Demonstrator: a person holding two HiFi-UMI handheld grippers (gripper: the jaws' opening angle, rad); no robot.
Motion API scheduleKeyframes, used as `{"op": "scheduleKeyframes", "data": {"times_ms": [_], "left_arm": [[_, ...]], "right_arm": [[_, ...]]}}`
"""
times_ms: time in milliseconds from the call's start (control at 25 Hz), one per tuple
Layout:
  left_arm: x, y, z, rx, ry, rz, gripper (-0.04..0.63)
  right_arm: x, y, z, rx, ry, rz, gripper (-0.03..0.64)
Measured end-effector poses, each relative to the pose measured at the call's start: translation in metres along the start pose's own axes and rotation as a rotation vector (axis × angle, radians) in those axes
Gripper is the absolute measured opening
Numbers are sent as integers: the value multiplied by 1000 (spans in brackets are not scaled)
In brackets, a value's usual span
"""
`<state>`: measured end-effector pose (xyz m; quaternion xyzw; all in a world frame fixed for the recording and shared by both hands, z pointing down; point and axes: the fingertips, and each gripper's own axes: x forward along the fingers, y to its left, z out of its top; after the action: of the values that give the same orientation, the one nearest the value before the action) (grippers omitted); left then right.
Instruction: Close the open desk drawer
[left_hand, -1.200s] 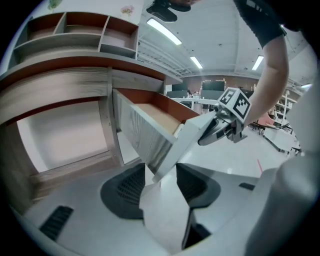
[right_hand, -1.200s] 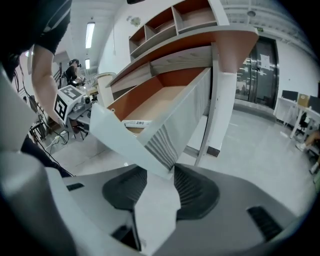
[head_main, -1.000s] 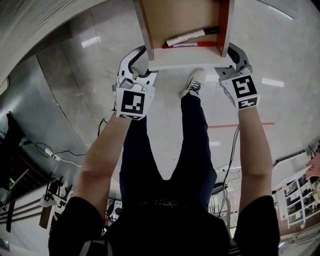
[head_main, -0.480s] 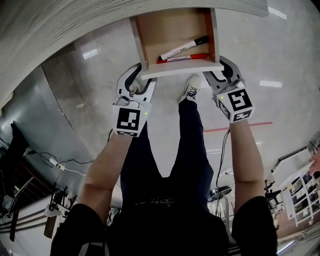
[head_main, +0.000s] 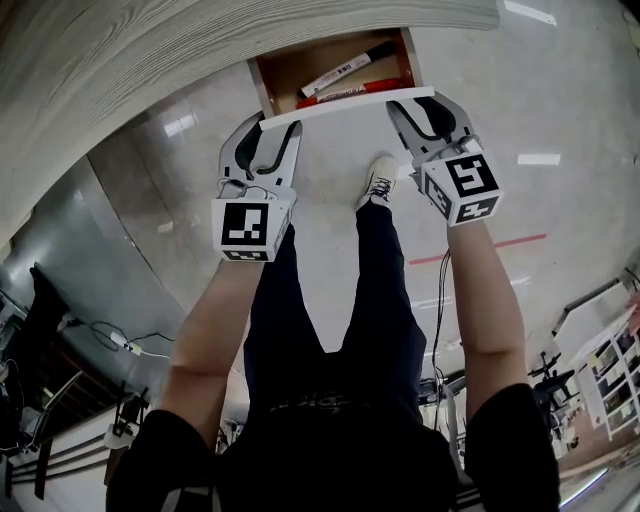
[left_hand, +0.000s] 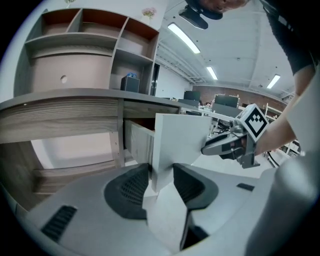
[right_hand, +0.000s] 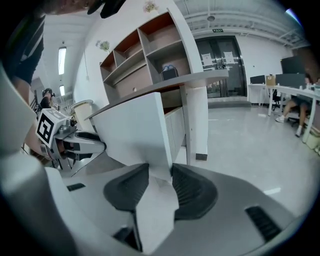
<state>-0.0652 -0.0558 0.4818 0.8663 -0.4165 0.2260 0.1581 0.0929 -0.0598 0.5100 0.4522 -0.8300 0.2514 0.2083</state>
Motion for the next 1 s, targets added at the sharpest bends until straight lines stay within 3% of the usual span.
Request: {"op": "scheduleKeyframes", "data": {"times_ms": [240, 560, 1000], "left_arm": [[24, 24, 21, 13, -13, 29, 166], [50, 54, 50, -35, -61, 113, 166], [67, 74, 60, -113, -65, 201, 150]], "right_arm": [[25, -18, 26, -7, -32, -3, 160], [50, -38, 63, 34, -93, -40, 161], [75, -51, 81, 98, -64, -110, 163]]}}
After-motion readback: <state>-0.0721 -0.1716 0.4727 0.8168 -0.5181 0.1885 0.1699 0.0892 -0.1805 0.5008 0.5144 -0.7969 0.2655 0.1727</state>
